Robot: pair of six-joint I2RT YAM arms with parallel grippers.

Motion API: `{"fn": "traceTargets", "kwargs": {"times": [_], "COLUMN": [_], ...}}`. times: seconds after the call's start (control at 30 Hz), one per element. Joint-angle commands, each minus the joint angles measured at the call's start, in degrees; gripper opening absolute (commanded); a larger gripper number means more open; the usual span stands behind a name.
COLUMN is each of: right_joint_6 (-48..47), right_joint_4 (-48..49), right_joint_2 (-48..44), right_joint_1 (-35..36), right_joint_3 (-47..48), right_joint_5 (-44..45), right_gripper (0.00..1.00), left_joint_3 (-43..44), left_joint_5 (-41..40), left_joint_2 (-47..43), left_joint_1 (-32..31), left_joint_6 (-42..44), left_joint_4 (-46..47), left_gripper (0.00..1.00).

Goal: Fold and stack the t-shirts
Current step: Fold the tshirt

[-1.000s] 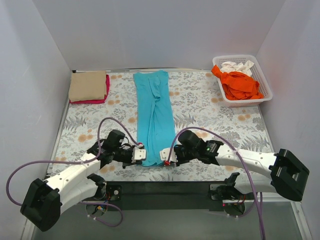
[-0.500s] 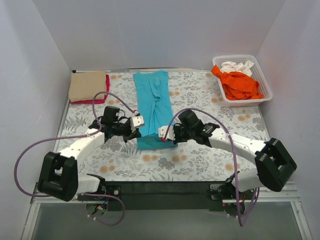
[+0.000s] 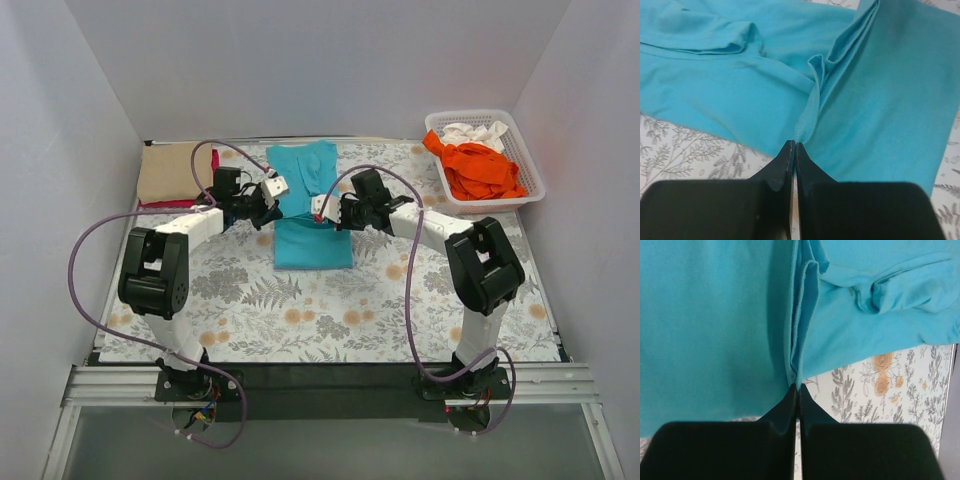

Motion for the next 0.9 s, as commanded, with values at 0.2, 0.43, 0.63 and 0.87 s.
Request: {"fn": "traceTargets", "kwargs": {"times": [0.2,0.43,0.63,0.87], "right_joint_6": [-2.14,0.66,5.33,5.77], "right_joint_4": [1.91,1.99,1.47,-5.73], "right_joint_2": [8.67,11.93,7.02,-5.28], "right_joint_1": [-2.03,-2.12,-3.08,-3.26], "right_joint_3": [12.81,15.72,15.64,6.24], "right_joint_5": [-1.96,1.20,2.44,-7.31], "right_gripper": [0.01,0.24,0.45,0.33], "left_joint_3": [7.50,9.52,10.14,-3.38], "left_joint_5": [-2.07,-6.19,-4.28,2.67], "left_joint_2": [5.93,8.57,4.53,-8.56], "left_joint_1": [1.22,1.31,3.15,3.33], "left_joint_6": [-0.69,-2.71,-9.65,-8.34], "left_joint_4": [3.80,4.15,2.40,0.55], "left_gripper": [0.00,0.25,0.44,0.42]}}
